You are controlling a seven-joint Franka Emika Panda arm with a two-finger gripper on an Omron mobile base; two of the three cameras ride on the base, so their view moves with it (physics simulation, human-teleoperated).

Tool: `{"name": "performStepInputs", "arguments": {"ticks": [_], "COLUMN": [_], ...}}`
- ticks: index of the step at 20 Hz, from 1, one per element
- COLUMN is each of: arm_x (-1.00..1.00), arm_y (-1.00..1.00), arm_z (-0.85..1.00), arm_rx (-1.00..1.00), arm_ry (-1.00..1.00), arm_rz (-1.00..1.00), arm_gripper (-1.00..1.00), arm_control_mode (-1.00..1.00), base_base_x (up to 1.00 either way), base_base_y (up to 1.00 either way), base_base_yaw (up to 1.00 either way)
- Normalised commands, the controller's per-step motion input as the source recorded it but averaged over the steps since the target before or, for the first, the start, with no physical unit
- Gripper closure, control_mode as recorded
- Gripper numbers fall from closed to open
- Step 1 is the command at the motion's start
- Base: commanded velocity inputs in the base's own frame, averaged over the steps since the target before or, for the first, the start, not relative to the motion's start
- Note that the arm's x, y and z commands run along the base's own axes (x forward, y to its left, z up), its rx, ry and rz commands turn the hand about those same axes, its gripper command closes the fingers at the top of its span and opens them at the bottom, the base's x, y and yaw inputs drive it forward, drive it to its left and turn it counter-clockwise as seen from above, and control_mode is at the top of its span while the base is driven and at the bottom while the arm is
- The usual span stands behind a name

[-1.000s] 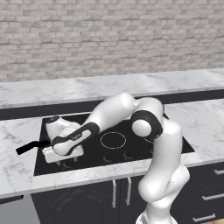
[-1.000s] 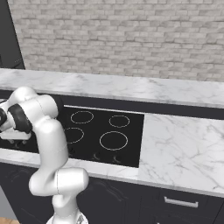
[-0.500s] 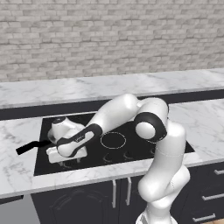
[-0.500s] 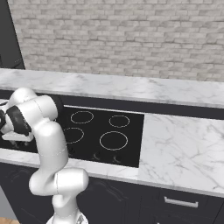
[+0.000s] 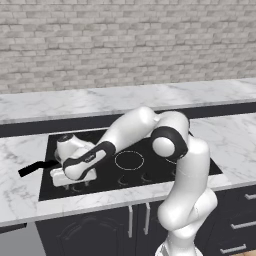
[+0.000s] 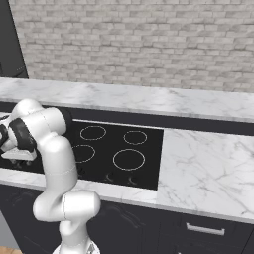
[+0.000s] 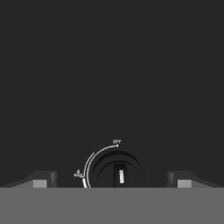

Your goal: Put the potato and corn in the pan. Then turn on the front left burner and set the heat to medium.

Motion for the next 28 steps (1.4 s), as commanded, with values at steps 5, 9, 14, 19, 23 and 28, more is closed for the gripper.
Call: {"name": "performStepInputs", "arguments": {"ticks": [5, 9, 14, 19, 23, 28], "arm_x": [0.0, 0.0, -0.09, 0.0, 0.0, 0.0], "arm_y": [-0.09, -0.03, -0.02, 0.0, 0.0, 0.0], "arm_z": [-0.07, 0.0, -0.03, 0.0, 0.0, 0.0], "arm_rx": [0.01, 0.0, 0.0, 0.0, 0.0, 0.0], "arm_ry": [0.0, -0.01, -0.03, 0.0, 0.0, 0.0], "arm_rz": [0.0, 0.0, 0.01, 0.0, 0.0, 0.0], "arm_gripper": [-1.0, -1.0, -1.0, 1.0, 1.0, 1.0], "arm_control_mode": [-1.0, -1.0, -1.0, -1.0, -1.0, -1.0], "base_base_x": [0.0, 0.0, 0.0, 0.0, 0.0, 0.0], "base_base_y": [0.0, 0.0, 0.0, 0.0, 0.0, 0.0], "base_base_yaw": [0.0, 0.0, 0.0, 0.0, 0.0, 0.0]}}
